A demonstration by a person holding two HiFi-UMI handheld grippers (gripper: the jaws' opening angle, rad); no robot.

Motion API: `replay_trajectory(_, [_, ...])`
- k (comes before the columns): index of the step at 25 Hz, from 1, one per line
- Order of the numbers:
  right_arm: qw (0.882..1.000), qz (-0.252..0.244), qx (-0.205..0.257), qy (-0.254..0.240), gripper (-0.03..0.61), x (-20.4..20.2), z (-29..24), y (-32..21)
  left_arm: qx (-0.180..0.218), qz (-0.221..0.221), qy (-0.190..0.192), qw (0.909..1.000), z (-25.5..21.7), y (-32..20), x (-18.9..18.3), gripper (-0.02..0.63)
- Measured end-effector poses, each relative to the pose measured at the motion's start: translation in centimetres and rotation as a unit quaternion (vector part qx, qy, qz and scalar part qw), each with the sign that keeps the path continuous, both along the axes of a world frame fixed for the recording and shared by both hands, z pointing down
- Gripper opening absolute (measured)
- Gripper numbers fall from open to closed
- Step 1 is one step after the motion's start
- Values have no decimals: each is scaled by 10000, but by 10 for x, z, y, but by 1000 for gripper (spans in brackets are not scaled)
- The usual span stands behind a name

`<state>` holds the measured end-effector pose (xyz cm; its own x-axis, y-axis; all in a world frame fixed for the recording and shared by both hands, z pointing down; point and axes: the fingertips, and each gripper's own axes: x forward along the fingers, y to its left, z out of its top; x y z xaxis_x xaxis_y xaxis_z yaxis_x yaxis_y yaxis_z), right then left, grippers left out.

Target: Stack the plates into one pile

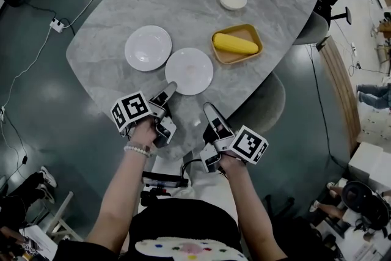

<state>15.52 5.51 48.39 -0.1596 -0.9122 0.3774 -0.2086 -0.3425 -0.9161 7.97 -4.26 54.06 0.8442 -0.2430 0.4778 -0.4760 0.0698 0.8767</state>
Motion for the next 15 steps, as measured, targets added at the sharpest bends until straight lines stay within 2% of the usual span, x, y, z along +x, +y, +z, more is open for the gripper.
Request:
replay_trajectory(6, [9999, -83, -40, 107, 109, 4, 3, 8, -11, 3, 108, 9999, -2, -1, 5, 179])
replay_trajectory(11, [9999, -50, -43, 88, 109, 8, 2, 18, -83, 15, 44, 10000, 1, 6, 14, 158])
replay_trajectory(15, [10000, -8, -52, 69, 109, 9, 5, 16, -100, 211, -168, 9996, 10, 8, 14, 87])
